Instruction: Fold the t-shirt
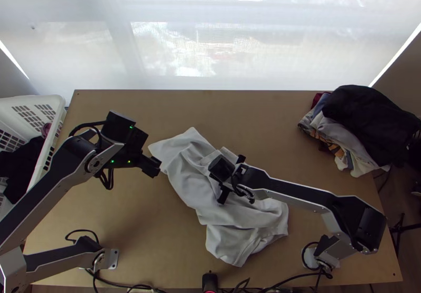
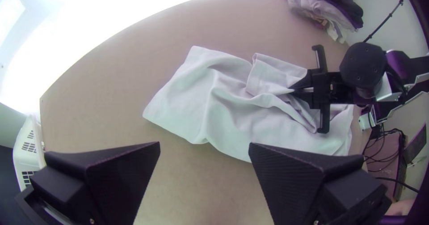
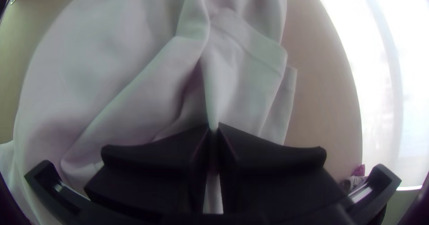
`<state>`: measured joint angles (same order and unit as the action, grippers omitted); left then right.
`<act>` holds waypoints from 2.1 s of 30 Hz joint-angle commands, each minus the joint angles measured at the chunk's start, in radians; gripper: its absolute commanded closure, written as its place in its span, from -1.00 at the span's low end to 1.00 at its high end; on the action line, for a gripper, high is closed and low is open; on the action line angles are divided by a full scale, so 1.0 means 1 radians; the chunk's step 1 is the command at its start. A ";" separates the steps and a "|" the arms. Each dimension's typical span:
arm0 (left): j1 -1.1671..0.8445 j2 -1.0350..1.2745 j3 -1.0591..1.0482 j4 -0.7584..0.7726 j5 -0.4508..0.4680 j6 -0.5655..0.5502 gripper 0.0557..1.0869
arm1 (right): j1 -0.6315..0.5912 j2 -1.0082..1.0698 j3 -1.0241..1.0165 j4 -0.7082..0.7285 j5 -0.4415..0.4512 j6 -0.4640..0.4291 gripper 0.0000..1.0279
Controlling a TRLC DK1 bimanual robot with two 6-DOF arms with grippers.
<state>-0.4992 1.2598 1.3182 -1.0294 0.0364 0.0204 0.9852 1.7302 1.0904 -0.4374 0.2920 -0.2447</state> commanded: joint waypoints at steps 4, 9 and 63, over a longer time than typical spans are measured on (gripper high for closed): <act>-0.015 -0.007 -0.002 0.005 0.000 0.004 -0.88 | -0.034 -0.139 0.097 -0.040 -0.033 -0.111 0.95; -0.018 -0.013 0.003 0.005 0.000 0.004 -0.88 | -0.060 -0.192 0.223 -0.080 -0.031 -0.156 0.95; 0.019 -0.096 0.033 -0.001 0.013 -0.008 -0.87 | 0.121 -0.029 1.186 0.439 0.013 -0.863 0.95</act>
<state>-0.4824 1.1709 1.3022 -1.0218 0.0368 0.0189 1.0874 1.7035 2.2795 -0.0116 0.3134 -1.0805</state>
